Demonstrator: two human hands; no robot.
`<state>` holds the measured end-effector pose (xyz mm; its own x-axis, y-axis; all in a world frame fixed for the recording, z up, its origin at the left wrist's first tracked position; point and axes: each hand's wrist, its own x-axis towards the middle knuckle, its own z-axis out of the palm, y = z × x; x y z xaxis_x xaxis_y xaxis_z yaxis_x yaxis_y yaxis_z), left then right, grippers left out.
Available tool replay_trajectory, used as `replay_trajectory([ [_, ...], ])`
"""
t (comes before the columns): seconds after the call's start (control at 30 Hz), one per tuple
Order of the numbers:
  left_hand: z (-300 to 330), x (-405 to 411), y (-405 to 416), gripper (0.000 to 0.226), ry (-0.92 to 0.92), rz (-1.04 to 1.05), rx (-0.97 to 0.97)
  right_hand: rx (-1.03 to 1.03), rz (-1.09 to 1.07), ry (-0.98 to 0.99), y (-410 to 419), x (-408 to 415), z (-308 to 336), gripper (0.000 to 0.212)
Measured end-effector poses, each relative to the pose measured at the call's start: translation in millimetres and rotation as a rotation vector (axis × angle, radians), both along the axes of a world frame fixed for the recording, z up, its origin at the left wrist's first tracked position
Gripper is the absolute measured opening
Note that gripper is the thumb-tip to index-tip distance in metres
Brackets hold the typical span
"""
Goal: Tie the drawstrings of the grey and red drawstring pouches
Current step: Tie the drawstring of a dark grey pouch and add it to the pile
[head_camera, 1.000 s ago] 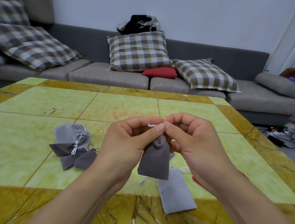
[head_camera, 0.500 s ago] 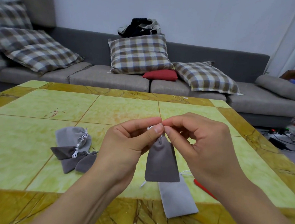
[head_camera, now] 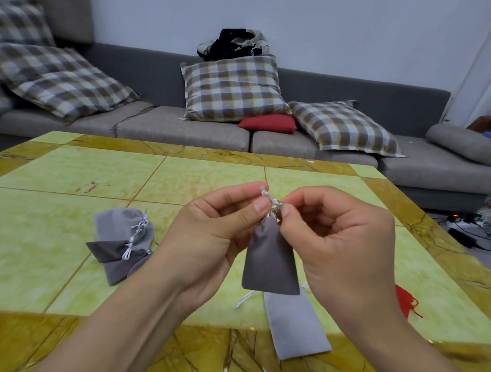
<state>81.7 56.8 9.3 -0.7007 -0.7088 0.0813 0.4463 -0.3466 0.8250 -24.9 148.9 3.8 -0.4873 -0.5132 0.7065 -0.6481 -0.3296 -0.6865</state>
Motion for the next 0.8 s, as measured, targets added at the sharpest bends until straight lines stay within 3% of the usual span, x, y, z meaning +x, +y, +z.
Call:
replay_trajectory([
  [0.23,-1,-2,-7,0.025,0.045,0.004,0.138,0.062,0.053,-0.021,-1,0,1,0.022],
  [0.3,-4,-1,-7,0.026,-0.006,0.089,-0.031,0.085,0.071,-0.044,-2,0,0,0.022],
  [0.4,-8,1,-6,0.025,-0.155,0.418,-0.546,0.119,0.092,-0.081,-3,-2,-2,0.019],
  [0.47,-8,-1,-3,0.029,-0.172,0.555,-0.756,0.125,0.098,-0.099,-4,-4,-3,0.018],
  [0.8,-13,-7,-9,0.031,-0.087,0.625,-0.674,0.052,0.078,-0.189,-12,-2,-9,0.017],
])
